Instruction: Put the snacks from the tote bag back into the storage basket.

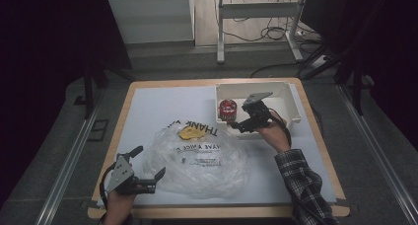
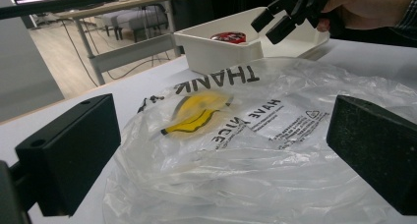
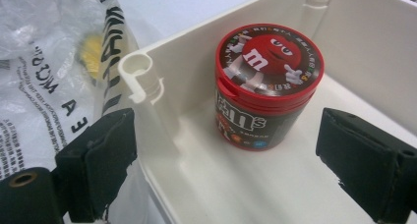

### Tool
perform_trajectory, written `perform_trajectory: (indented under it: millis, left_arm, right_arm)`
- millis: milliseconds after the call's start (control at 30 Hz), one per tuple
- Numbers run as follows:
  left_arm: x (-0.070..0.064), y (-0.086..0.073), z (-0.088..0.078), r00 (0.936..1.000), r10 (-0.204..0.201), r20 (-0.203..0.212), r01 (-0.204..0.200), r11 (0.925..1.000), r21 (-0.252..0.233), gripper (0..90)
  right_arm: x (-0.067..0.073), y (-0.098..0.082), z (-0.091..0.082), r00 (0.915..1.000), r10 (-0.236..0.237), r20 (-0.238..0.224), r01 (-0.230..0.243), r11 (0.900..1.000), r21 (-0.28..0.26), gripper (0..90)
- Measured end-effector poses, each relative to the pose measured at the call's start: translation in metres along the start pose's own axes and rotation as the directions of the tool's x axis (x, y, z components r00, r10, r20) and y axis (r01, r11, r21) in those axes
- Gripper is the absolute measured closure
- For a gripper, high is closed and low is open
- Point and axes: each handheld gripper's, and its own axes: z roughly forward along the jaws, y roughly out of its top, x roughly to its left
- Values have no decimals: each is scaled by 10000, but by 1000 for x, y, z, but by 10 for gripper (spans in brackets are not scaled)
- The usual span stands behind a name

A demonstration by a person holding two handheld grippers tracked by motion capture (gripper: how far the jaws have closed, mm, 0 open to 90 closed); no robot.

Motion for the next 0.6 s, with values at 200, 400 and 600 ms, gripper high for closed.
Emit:
perform_trajectory:
  millis: [200, 400, 600]
  left_arm:
    - [0, 0, 0, 10000, -5, -1, 5, 10000, -12, 0]
    - [0, 0, 0, 10000, -26, 11, 26, 10000, -55, 0]
    - [0, 0, 0, 10000, -15, 15, 15, 10000, -56, 0]
  right_arm:
    - [3, -1, -4, 10000, 36, -10, -36, 10000, -65, 82]
    - [7, -3, -7, 9999, 90, -75, -91, 9998, -179, 82]
    - [11, -4, -10, 9999, 34, -129, -36, 9998, -192, 82]
